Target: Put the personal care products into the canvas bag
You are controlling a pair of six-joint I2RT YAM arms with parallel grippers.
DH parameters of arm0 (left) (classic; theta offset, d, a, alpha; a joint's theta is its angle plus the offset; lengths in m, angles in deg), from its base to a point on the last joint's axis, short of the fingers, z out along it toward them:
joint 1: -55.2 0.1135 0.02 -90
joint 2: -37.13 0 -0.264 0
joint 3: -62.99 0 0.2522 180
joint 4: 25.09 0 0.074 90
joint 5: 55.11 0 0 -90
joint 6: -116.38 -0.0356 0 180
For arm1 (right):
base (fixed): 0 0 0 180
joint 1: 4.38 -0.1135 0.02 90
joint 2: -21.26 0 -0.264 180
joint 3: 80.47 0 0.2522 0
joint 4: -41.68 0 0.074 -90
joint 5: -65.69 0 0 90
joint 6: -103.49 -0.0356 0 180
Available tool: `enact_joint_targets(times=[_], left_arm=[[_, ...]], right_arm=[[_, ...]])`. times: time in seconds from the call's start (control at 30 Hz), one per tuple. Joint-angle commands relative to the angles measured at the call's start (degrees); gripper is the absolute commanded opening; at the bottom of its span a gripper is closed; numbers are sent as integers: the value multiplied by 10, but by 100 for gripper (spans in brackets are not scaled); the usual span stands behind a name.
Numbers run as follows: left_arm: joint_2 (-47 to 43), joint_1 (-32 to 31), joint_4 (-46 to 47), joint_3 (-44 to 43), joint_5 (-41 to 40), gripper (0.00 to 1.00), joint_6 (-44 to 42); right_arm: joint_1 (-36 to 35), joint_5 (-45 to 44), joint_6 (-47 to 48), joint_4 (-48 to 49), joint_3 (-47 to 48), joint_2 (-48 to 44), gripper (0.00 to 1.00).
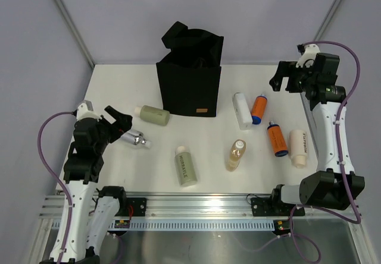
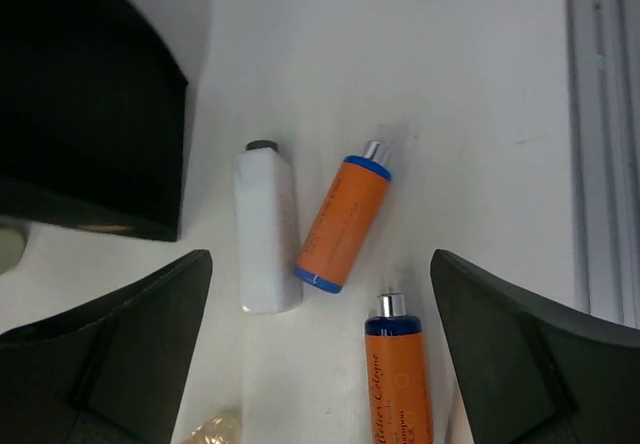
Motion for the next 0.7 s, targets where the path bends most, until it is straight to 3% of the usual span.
enact_joint_targets(times=[0.0, 0.07, 0.17, 0.2, 0.27, 0.43, 0.67], left_arm=[[14, 2, -40, -28, 40, 99, 54], [19, 2, -56, -30, 43, 99, 61], [30, 2, -75, -22, 32, 99, 58], [37, 2, -80, -18, 28, 99, 57], [48, 2, -87, -3, 19, 99, 56], [154, 1, -66, 28, 53, 99, 37], [318, -18, -73, -15, -36, 99, 109]], right_arm=[[-5, 223, 195, -91, 43, -12, 99], [-23, 290, 269, -149, 53, -4, 99], [-62, 297, 342, -225, 55, -5, 99], [-65, 326, 426, -252, 53, -6, 99], [-69, 389, 481, -299, 48, -8, 99], [-86, 397, 437, -248, -10, -24, 99], [-86, 399, 404, -207, -50, -31, 99]])
